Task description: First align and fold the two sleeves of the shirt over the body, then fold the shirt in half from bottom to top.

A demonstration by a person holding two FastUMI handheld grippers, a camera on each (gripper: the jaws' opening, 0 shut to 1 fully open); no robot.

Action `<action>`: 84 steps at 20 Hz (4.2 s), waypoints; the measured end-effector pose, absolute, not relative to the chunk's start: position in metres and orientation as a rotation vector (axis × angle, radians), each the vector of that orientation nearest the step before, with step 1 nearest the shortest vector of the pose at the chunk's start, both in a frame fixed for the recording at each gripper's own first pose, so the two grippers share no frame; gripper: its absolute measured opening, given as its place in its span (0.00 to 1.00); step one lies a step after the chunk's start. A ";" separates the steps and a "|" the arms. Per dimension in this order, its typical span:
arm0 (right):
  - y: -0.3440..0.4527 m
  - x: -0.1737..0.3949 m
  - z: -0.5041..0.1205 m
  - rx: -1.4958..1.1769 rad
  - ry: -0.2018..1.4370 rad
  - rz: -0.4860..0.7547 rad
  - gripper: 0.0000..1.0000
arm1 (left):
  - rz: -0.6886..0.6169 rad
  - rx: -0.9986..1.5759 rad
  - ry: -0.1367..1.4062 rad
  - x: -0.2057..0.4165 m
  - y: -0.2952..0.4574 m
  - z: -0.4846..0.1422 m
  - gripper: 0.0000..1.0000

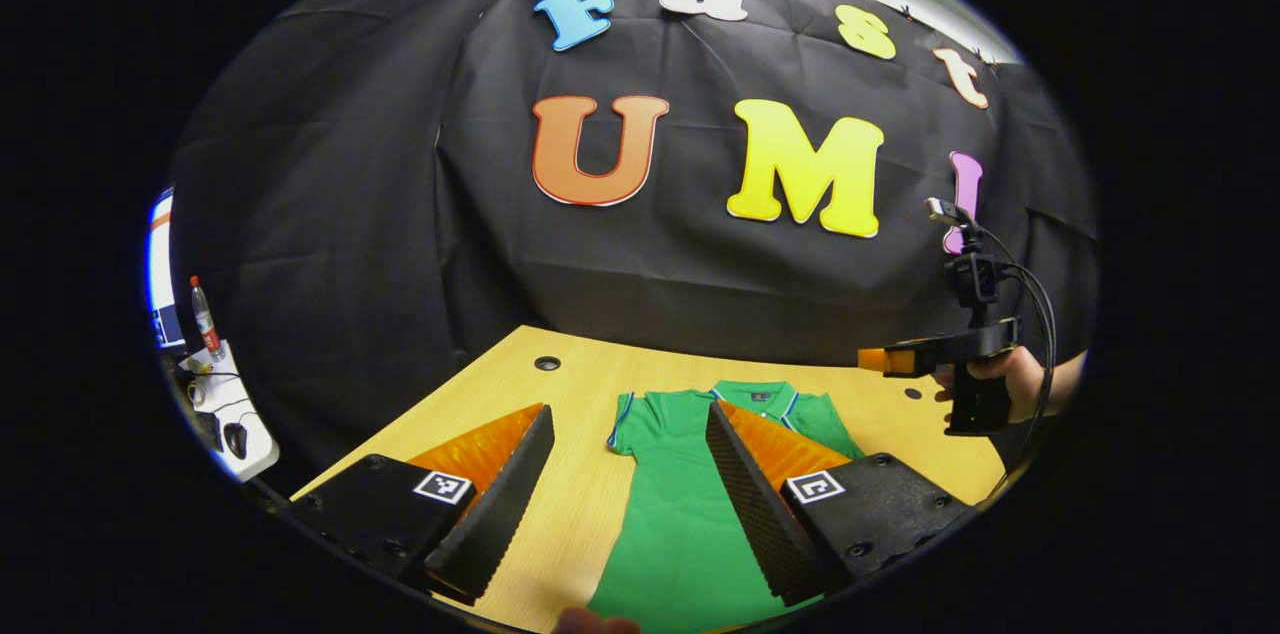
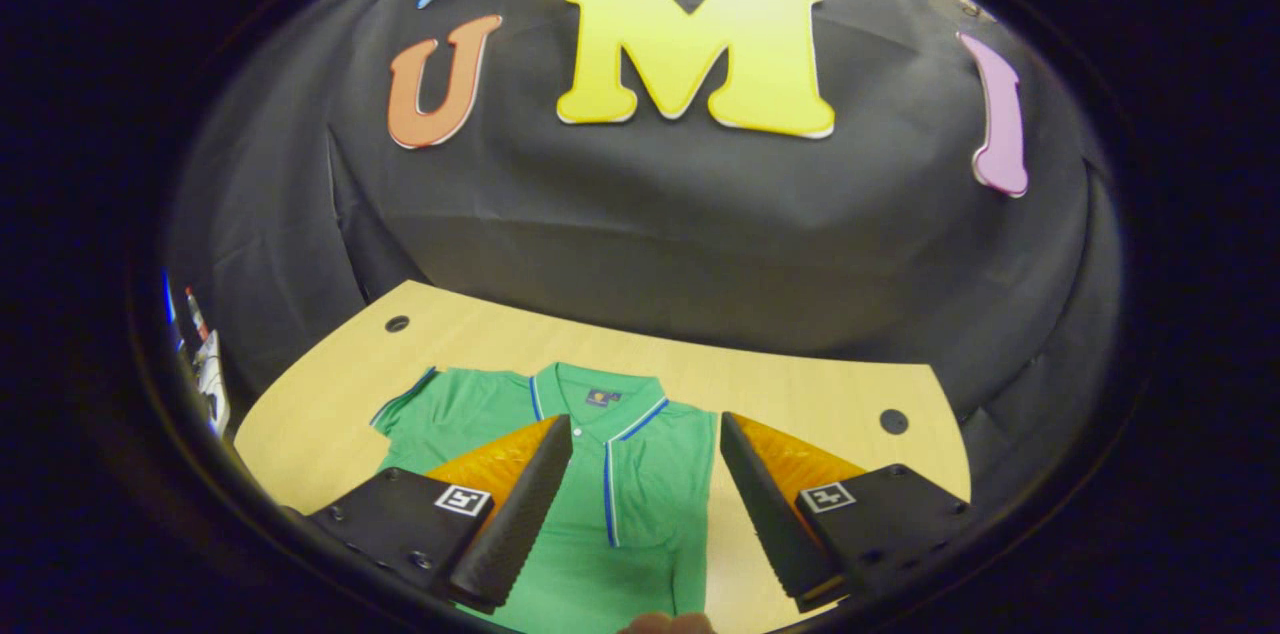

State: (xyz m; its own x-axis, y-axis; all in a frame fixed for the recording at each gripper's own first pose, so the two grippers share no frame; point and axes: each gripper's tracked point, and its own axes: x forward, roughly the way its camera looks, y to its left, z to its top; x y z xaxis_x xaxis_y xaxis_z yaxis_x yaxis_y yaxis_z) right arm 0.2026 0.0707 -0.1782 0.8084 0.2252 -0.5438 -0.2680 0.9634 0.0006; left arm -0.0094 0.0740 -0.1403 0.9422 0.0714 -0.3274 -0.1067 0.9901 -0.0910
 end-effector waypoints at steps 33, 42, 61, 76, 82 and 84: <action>-0.022 -0.032 -0.125 -0.020 0.628 0.093 0.95 | -0.177 -0.065 0.670 0.168 0.096 -0.344 0.98; -0.046 -0.046 -0.153 0.000 0.709 0.023 0.93 | -0.143 -0.081 0.792 0.198 0.114 -0.408 0.74; -0.067 -0.040 -0.165 0.060 0.709 -0.058 0.95 | -0.198 0.140 0.805 0.217 0.105 -0.398 0.04; -0.098 -0.050 -0.150 0.159 0.624 -0.106 0.95 | -0.380 0.270 0.754 0.203 -0.025 -0.336 0.05; -0.104 -0.054 -0.159 0.136 0.641 -0.051 0.95 | -0.405 0.263 0.761 0.160 -0.053 -0.326 0.97; -0.098 -0.050 -0.163 0.133 0.651 -0.014 0.95 | -0.400 0.265 0.742 0.138 -0.051 -0.314 0.98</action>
